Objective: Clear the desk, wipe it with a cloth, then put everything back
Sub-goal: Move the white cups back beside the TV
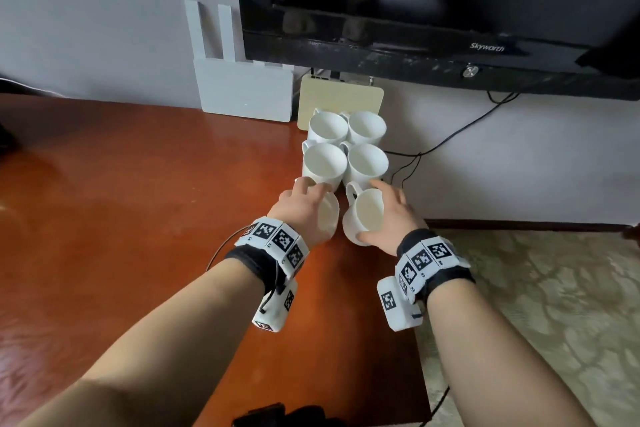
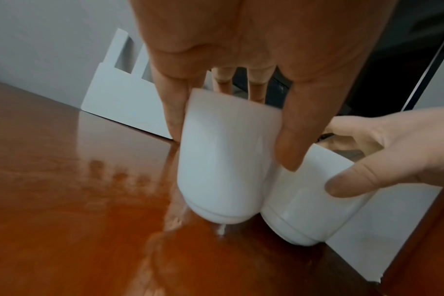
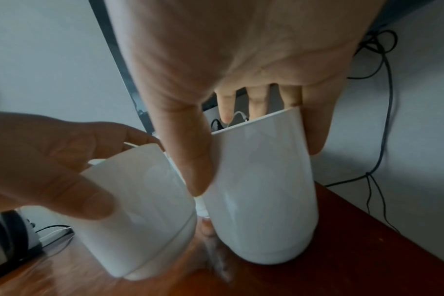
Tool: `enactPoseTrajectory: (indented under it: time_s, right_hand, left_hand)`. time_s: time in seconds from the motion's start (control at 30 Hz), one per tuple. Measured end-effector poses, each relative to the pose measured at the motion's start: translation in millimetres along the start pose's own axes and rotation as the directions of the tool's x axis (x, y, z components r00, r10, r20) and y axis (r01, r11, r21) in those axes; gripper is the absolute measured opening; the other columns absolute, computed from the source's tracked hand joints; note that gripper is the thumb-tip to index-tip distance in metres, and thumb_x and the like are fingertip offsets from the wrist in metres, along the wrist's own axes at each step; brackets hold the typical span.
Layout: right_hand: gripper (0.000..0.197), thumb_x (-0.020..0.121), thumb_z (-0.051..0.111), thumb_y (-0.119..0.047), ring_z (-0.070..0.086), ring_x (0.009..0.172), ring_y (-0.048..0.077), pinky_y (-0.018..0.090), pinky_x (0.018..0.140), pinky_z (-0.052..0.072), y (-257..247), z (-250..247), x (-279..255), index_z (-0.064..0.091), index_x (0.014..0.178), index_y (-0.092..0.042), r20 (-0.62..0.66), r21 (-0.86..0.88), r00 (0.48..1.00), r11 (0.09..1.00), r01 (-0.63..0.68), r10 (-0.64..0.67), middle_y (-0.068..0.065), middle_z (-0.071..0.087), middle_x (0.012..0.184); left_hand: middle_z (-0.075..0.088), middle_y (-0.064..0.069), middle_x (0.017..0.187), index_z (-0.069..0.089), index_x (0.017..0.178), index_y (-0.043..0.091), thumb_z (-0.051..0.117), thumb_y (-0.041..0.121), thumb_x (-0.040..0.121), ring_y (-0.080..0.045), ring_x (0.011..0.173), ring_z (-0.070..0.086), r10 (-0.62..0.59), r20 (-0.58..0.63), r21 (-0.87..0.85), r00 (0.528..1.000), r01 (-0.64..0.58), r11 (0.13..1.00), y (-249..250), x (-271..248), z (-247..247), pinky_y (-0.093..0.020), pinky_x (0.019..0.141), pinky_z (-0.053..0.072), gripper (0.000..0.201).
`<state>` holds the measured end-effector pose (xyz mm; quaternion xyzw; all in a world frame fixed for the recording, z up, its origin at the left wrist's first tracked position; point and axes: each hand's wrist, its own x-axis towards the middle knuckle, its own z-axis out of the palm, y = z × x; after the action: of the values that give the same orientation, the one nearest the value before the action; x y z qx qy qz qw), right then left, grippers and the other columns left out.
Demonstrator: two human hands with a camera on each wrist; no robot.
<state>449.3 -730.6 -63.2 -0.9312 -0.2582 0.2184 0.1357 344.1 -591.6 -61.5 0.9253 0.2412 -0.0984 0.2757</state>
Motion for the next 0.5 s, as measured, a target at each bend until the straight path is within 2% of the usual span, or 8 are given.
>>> enactPoseTrajectory:
  time_s: [0.2,0.33,0.5]
  right_hand:
    - [0.088,0.072,0.074,-0.032,0.046,0.12,0.03,0.037,0.09,0.045,9.4,-3.4,12.2,0.019,0.141,-0.033,0.027,0.013,0.999,0.999,0.031,-0.031,0.003,0.028,0.142]
    - [0.085,0.073,0.073,-0.033,0.048,0.117,0.03,0.037,0.091,0.046,10.5,-2.7,14.9,0.021,0.141,-0.032,0.04,0.021,0.998,0.998,0.054,-0.055,0.0,0.025,0.144]
    - [0.085,0.073,0.072,-0.036,0.045,0.121,0.029,0.039,0.094,0.045,13.8,1.4,19.0,0.022,0.141,-0.03,0.046,0.002,0.996,0.997,0.079,-0.079,-0.004,0.021,0.147]
  left_hand:
    - [0.022,0.001,0.145,0.023,0.145,0.031,0.065,0.036,0.082,-0.029,0.128,0.034,-0.005,0.051,0.059,0.999,0.002,0.998,12.1,11.6,14.3,-0.038,0.101,0.042,0.076]
    - [0.023,0.002,0.146,0.024,0.145,0.032,0.064,0.039,0.082,-0.028,0.129,0.034,0.003,0.047,0.057,0.999,-0.006,0.998,15.4,16.1,19.9,-0.038,0.102,0.041,0.076]
    - [0.019,0.003,0.148,0.021,0.146,0.032,0.067,0.036,0.08,-0.028,0.131,0.031,-0.011,0.066,0.081,0.998,0.006,0.997,18.0,20.4,20.1,-0.038,0.103,0.041,0.08]
